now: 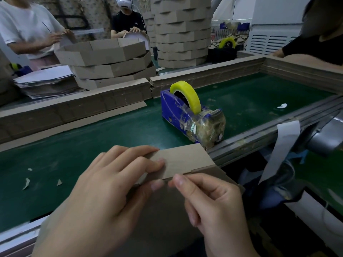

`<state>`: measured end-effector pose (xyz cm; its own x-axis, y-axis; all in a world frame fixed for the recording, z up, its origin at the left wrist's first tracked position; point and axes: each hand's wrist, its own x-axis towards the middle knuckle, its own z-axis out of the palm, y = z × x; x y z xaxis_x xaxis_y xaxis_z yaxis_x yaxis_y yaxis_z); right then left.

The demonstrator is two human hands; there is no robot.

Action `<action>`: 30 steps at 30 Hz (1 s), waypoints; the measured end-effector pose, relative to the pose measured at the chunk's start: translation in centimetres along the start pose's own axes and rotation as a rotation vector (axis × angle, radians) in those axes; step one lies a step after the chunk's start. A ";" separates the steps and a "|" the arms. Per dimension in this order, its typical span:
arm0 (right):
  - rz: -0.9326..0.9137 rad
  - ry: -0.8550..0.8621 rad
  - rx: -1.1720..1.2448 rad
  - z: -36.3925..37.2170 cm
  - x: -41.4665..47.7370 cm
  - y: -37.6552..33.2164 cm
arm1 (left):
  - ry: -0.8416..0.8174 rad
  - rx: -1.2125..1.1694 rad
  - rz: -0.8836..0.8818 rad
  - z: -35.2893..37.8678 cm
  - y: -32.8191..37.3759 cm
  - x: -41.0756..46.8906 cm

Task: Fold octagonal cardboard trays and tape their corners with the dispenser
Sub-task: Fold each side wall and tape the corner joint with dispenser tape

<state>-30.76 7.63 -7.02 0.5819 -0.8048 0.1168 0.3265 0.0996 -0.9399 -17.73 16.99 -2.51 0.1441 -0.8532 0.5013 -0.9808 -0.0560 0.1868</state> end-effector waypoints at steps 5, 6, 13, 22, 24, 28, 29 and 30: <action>0.060 0.059 -0.016 0.2 -0.3 -0.1 | -0.011 -0.026 -0.005 -0.1 0.2 0.0; 0.072 0.065 -0.020 0.2 -0.4 -0.1 | -0.011 -0.042 -0.019 -0.1 0.3 -0.1; 0.162 -0.018 -0.063 -0.3 -0.4 -0.7 | -0.064 -0.004 0.030 -0.5 0.2 -0.2; 0.206 -0.178 -0.086 -0.8 -0.4 -1.1 | -0.023 -0.022 -0.105 -0.8 1.4 0.2; 0.222 -0.188 -0.091 -0.7 -0.4 -0.9 | 0.055 0.063 -0.123 -0.1 2.1 0.5; 0.205 -0.205 -0.130 -0.8 -0.3 -1.1 | 0.113 0.053 -0.111 0.2 2.1 0.6; 0.206 -0.218 -0.146 -1.0 -0.2 -1.2 | 0.116 0.039 -0.099 0.2 1.9 0.6; 0.212 -0.237 -0.164 -1.2 -0.1 -1.3 | 0.116 0.037 -0.086 0.3 1.8 0.6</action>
<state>-32.10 6.90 -6.16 0.7870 -0.6161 -0.0330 0.0672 0.1388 -0.9880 -19.43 16.25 -2.10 0.2402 -0.7787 0.5795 -0.9680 -0.1473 0.2033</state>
